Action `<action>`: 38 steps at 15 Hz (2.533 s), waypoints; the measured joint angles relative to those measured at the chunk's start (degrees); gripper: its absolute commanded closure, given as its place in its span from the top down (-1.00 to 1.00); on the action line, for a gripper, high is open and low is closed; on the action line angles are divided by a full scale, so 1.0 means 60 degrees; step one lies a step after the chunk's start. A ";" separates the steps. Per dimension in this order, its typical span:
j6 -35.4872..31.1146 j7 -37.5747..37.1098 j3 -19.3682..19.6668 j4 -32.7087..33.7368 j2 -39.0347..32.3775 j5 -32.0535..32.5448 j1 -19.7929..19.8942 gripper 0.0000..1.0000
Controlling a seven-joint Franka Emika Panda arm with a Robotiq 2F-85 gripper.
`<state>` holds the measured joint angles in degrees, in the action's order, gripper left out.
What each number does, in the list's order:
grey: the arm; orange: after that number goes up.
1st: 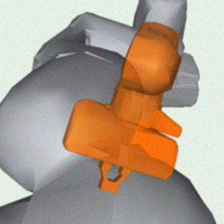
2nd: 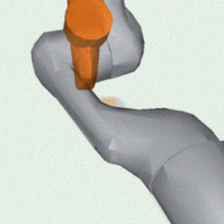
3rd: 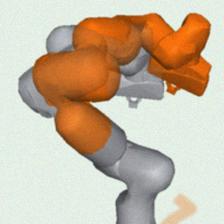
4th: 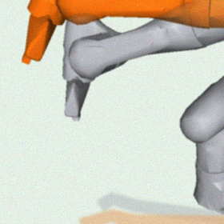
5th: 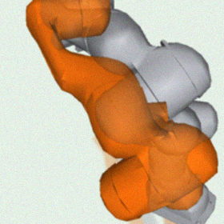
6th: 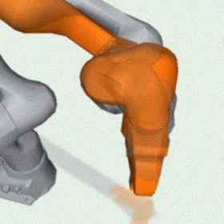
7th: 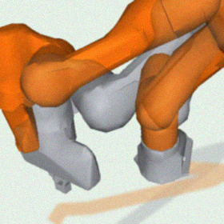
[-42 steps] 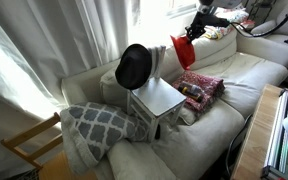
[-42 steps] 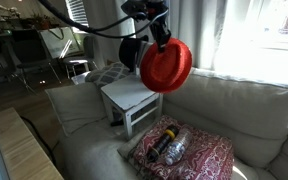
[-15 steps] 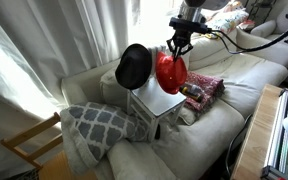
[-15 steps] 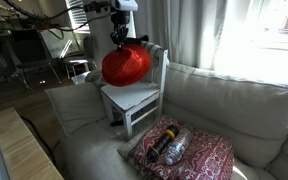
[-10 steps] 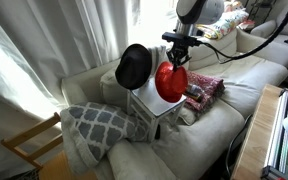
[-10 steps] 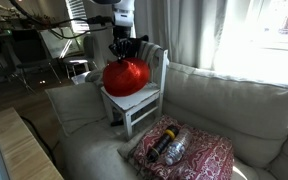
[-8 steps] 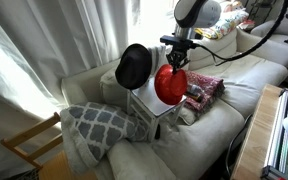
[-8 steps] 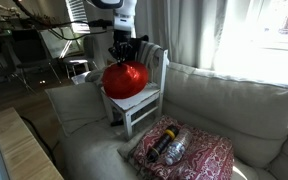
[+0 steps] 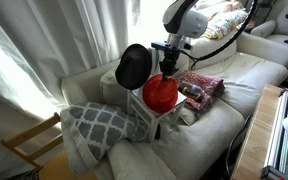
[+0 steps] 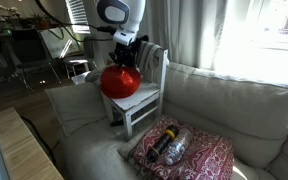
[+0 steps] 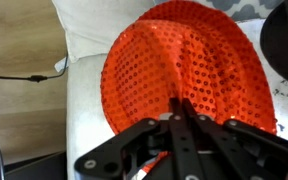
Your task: Remove the caps from the chair ears starting with the orange hat and stack them on the chair seat
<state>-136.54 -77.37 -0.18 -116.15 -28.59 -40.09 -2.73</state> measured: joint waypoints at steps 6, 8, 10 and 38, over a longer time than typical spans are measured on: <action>-0.0884 -0.0421 -0.0015 0.0680 -0.0983 -0.0334 -0.0030 -0.98; -0.1014 -0.0510 -0.0018 0.0837 -0.1199 -0.0344 -0.0036 -0.39; -0.1041 -0.0589 -0.0022 0.0965 -0.1306 -0.0400 -0.0036 -0.12; -0.2219 0.0316 -0.0437 -0.0162 0.2069 0.7488 -0.1865 1.00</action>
<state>-149.85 -75.47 -2.80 -117.13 -16.17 4.84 -13.92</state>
